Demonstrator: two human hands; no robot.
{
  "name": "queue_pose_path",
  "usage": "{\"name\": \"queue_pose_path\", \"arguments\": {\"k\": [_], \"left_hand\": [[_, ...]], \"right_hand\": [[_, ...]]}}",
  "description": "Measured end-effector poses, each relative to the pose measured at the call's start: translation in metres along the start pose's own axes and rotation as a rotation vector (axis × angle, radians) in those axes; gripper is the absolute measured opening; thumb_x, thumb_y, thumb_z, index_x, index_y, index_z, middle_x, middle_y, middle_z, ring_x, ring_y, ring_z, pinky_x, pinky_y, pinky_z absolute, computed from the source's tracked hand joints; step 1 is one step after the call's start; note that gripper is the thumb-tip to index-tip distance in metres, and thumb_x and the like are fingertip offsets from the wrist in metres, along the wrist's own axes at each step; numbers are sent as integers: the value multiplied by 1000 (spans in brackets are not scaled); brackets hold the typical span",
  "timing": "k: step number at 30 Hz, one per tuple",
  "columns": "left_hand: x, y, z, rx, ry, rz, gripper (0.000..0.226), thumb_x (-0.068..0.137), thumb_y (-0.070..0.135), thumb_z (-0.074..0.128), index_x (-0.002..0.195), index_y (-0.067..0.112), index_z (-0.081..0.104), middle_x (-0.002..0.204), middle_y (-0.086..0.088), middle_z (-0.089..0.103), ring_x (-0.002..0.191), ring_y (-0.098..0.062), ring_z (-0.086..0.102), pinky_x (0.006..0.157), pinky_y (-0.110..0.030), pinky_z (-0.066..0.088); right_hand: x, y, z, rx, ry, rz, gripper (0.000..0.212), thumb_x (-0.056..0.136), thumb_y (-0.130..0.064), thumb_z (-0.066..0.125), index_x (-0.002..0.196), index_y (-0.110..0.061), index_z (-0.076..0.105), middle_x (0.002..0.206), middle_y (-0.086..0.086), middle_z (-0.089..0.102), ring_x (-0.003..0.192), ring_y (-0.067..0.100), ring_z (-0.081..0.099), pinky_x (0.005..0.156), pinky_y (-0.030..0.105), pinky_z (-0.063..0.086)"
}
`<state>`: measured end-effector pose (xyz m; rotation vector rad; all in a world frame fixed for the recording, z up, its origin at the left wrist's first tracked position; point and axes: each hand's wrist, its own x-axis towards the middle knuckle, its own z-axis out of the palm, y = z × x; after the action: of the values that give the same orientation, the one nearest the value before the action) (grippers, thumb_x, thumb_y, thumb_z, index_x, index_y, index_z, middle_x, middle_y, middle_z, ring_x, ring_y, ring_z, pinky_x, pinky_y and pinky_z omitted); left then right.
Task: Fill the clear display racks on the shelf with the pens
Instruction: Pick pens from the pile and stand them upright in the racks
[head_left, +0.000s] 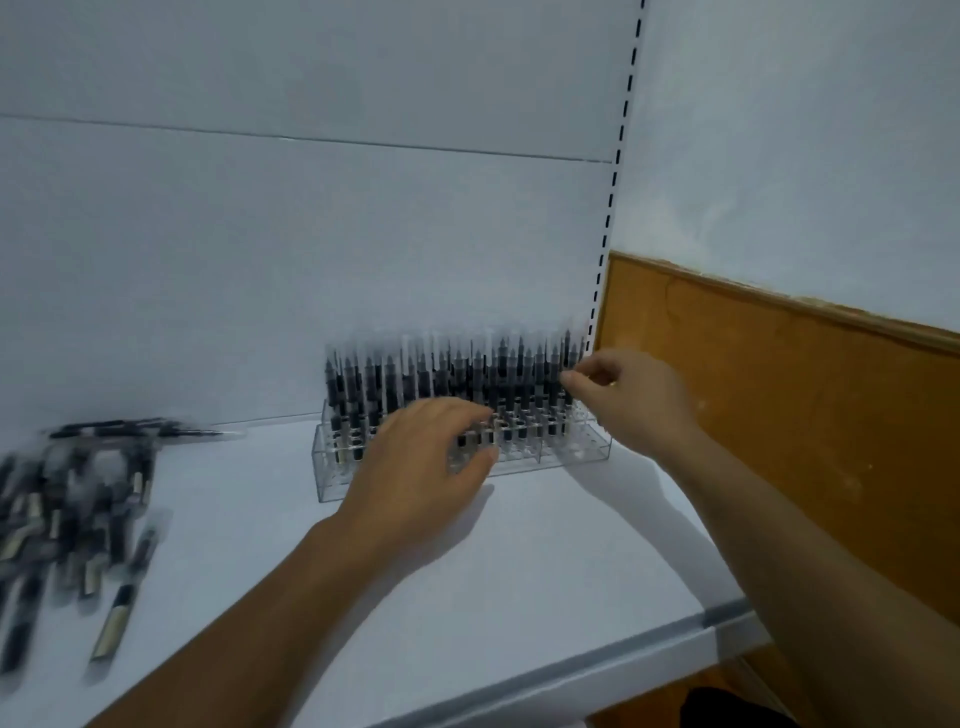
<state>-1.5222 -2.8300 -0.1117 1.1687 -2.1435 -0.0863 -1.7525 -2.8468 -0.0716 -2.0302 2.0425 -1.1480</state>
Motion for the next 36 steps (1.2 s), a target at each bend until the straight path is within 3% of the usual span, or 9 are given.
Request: {"name": "queue_pose_path", "arguments": {"k": [4,7,10,15,18,23,26,29,36], "left_hand": [[-9,-10,-40,-26,71,-103,36,91,51,55,125,38,59,126,21,58,116,0,49,98,-26,40],[-38,-36,-75,12,120,-228,32,88,53,56,116,40,62,116,26,60,106,6,54,90,-23,44],[-84,-69,-110,103,147,-385,28,88,49,58,114,39,63,107,30,61,98,11,55,87,-22,46],[-149,-102,-155,241,187,-577,23,89,42,62,110,39,66,99,27,62,83,11,54,72,-10,39],[-166,-109,-169,310,180,-632,23,87,45,63,110,39,66,97,25,63,84,6,58,74,-15,44],[-170,-120,-164,307,158,-690,27,85,43,66,111,34,68,90,20,66,83,3,60,72,-19,47],[-156,-122,-158,328,148,-677,23,86,45,65,107,35,68,82,25,61,78,9,57,64,-12,40],[-130,-124,-159,361,101,-679,21,85,51,62,100,37,66,78,26,58,77,7,56,63,-15,41],[-73,-135,-155,591,-286,-843,47,80,57,64,106,17,66,98,2,67,84,-15,58,63,-27,42]], "right_hand": [[-21,-50,15,169,-96,-155,16,92,-38,62,97,-27,72,83,-14,68,75,3,60,69,27,51],[-39,-97,41,196,-319,-326,12,92,-42,61,97,-35,70,85,-19,67,74,-3,59,68,21,48],[-58,-141,78,189,-514,-504,22,92,-47,59,109,-37,68,92,-22,66,71,-8,53,66,17,40],[-73,-207,135,89,-733,-731,34,94,-53,52,124,-39,60,110,-15,69,96,9,58,81,29,44],[-78,-221,159,134,-744,-734,27,94,-56,49,109,-38,62,98,-12,65,90,14,57,75,31,44],[-84,-208,176,223,-713,-720,28,89,-56,55,82,-30,59,68,-14,56,67,5,52,59,26,38],[-82,-202,175,307,-732,-641,17,85,-46,65,76,-32,59,67,-16,57,65,3,52,60,24,40],[-77,-198,173,424,-733,-504,10,83,-34,67,77,-30,60,70,-11,64,70,6,59,66,26,48],[-71,-193,177,516,-682,-292,7,83,-28,62,83,-28,55,83,-8,66,84,15,62,76,33,50]]}}
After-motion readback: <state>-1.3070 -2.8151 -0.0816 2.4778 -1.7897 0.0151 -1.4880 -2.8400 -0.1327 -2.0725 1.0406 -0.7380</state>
